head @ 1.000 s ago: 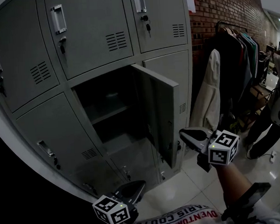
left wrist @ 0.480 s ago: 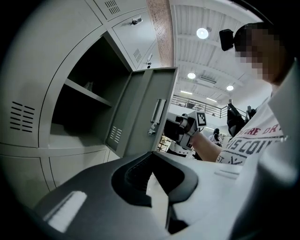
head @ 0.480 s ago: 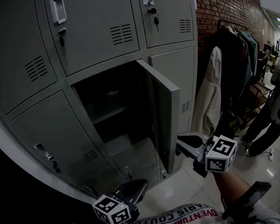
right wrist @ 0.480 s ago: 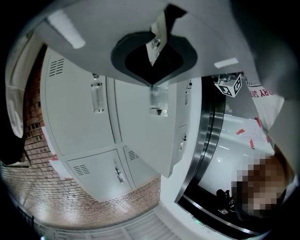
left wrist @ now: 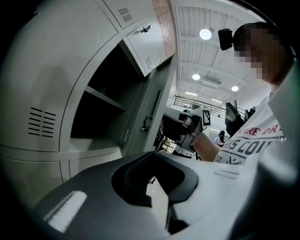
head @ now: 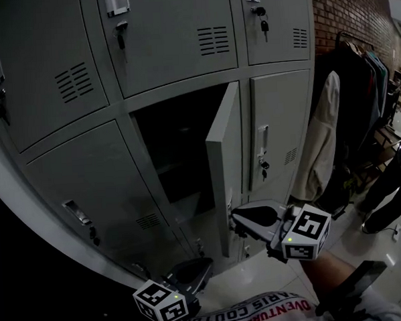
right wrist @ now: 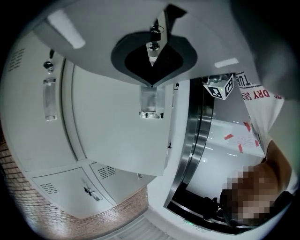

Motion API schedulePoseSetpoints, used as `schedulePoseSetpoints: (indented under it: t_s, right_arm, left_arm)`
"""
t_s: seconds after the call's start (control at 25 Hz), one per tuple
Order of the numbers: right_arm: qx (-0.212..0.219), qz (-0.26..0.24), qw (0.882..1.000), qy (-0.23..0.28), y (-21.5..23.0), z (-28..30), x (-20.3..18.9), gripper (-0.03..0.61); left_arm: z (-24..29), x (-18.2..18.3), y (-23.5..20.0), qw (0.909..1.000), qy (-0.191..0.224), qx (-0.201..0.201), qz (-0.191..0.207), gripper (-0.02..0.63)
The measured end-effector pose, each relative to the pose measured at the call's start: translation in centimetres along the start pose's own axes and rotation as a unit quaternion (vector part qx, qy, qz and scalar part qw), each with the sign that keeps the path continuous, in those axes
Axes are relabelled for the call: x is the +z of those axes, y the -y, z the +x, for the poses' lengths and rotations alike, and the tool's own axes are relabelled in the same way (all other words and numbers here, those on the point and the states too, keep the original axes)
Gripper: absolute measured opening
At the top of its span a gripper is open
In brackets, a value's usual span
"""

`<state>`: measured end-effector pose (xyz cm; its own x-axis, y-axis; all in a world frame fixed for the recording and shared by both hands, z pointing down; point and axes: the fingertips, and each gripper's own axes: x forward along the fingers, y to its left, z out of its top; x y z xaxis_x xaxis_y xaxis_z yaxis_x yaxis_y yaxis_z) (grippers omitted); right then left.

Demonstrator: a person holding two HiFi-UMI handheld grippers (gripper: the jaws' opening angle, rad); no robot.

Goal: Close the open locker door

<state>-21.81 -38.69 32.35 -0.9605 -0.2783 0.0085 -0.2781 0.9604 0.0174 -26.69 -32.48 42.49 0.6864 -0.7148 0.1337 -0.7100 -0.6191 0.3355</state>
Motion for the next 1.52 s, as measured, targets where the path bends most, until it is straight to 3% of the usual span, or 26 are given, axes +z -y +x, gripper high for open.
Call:
schedulePoseSetpoints:
  t_s: [0.24,0.8,1.16,1.52]
  right_arm:
    - [0.033,-0.006,0.999,-0.004,0.0,5.5,0.1,-0.012]
    - [0.041,0.011,0.999,-0.034,3.4,16.2,0.2,-0.012]
    - [0.015,0.006,0.999,-0.043,5.2,18.6,-0.8,-0.012]
    - [0.023,0.006,0.999,-0.039,5.0,18.5,-0.7,-0.009]
  left_arm:
    - [-2.2,0.5,-2.7,0.9991,0.019,0.036,-0.012,0.005]
    - [-5.8,0.4,-6.3,0.9938,0.041,0.098,-0.033,0.005]
    - [-7.1,0.4,-7.4,0.9913,0.042,0.119,-0.039,0.005]
    - [-7.0,0.4,-7.3,0.9918,0.035,0.118,-0.036,0.005]
